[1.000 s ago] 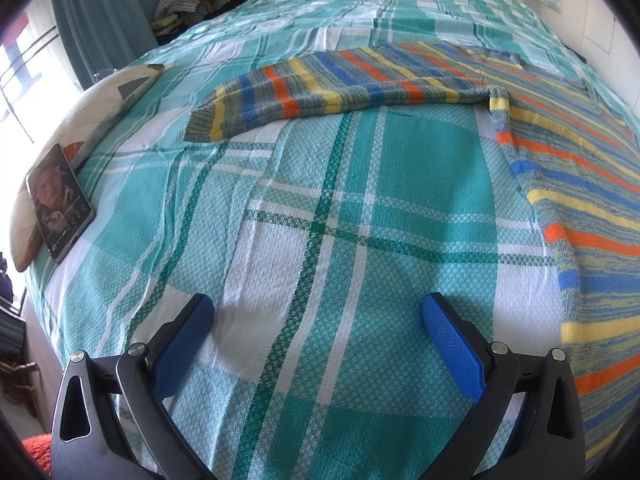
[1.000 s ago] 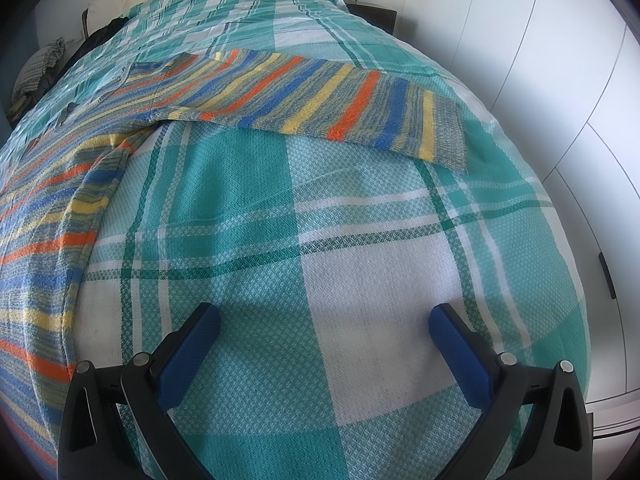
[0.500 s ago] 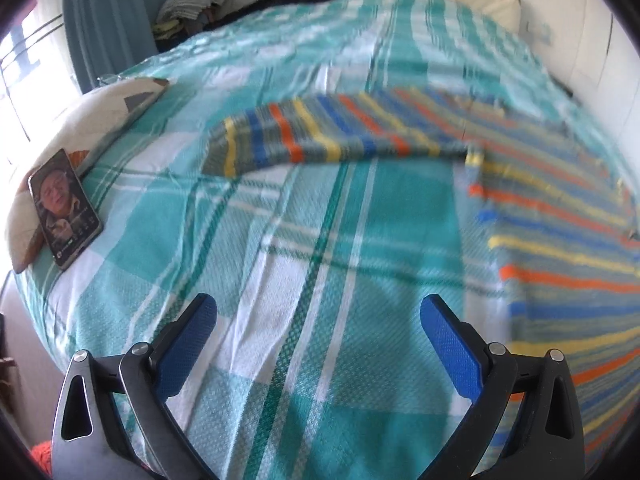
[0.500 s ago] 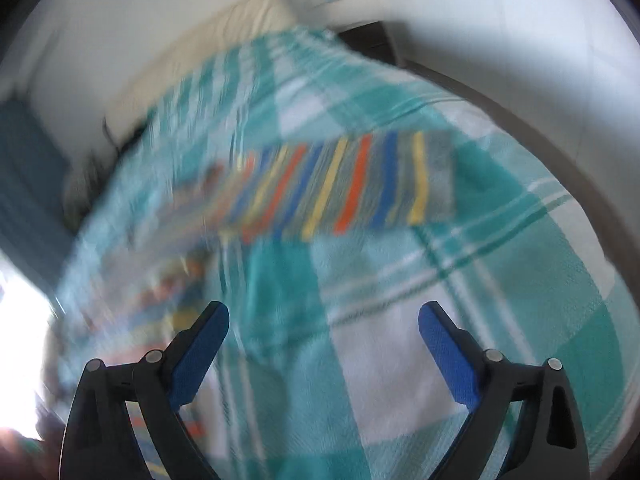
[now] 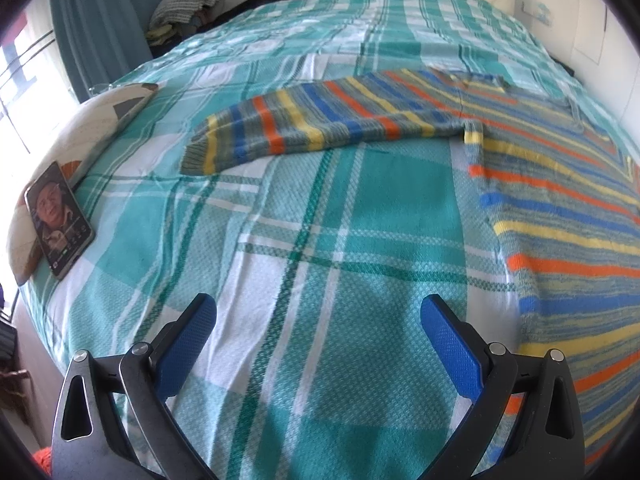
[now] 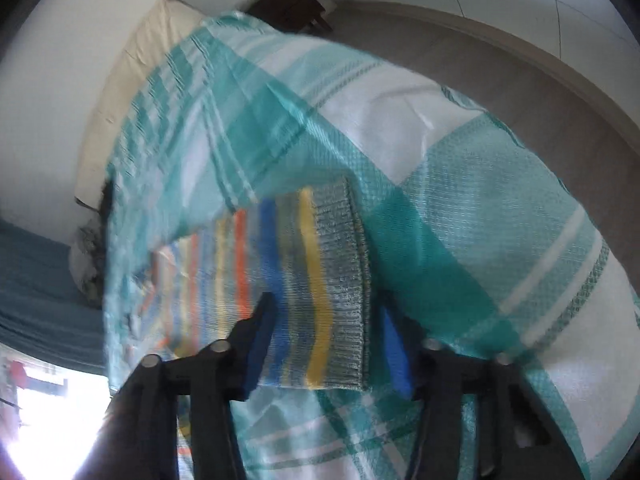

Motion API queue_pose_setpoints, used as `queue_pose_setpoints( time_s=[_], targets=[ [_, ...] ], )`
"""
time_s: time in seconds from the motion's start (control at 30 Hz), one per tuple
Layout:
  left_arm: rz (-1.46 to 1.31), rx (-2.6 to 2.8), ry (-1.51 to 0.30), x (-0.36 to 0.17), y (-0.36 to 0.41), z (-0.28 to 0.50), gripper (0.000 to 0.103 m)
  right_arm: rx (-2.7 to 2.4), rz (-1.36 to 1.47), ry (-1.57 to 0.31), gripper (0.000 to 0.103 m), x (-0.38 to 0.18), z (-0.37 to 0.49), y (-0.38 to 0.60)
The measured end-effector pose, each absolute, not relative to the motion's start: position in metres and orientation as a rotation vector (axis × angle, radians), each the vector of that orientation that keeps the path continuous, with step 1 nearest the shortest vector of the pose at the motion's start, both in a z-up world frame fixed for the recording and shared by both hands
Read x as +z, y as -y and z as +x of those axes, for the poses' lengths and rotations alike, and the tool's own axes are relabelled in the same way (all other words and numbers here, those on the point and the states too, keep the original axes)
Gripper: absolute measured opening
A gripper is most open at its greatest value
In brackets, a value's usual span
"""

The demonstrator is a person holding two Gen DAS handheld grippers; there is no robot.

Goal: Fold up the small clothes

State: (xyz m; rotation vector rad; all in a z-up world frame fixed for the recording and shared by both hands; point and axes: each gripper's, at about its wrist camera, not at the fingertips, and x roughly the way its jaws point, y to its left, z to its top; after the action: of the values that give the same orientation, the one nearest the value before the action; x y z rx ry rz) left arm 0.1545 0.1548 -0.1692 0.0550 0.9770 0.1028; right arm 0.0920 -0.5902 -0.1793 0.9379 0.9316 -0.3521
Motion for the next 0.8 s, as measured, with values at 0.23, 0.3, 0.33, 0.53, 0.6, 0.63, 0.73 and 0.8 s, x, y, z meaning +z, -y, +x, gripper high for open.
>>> queue_pose_setpoints(
  time_s=[0.23,0.3,0.33,0.53,0.6,0.63,0.73,0.8],
  targets=[
    [0.095,0.088,-0.968,-0.168,-0.149,0.152,0.102,-0.452,0.622,-0.952,0.002,-0.115,0.135,0.551],
    [0.093,0.076,-0.968,-0.167,-0.15,0.152,0.102,-0.356,0.548,-0.884,0.002,-0.075,0.153,0.515],
    [0.096,0.072,-0.966,-0.167,-0.149,0.153,0.102,-0.283,0.521,-0.857,0.002,-0.055,0.167,0.492],
    [0.069,0.08,-0.975,-0.167,-0.156,0.155,0.102,0.123,0.437,-0.804,0.003,-0.004,0.261,0.344],
    [0.051,0.086,-0.984,-0.168,-0.16,0.155,0.102,0.215,0.471,-0.797,0.025,-0.012,0.282,0.31],
    [0.043,0.092,-0.987,-0.169,-0.162,0.155,0.102,0.261,0.501,-0.813,0.056,-0.02,0.295,0.296],
    [0.004,0.1,-0.998,-0.168,-0.169,0.156,0.102,0.325,0.546,-0.797,0.067,-0.033,0.299,0.282],
    [-0.016,0.099,-1.003,-0.168,-0.172,0.156,0.102,0.321,0.549,-0.78,0.067,-0.034,0.283,0.291]
  ],
)
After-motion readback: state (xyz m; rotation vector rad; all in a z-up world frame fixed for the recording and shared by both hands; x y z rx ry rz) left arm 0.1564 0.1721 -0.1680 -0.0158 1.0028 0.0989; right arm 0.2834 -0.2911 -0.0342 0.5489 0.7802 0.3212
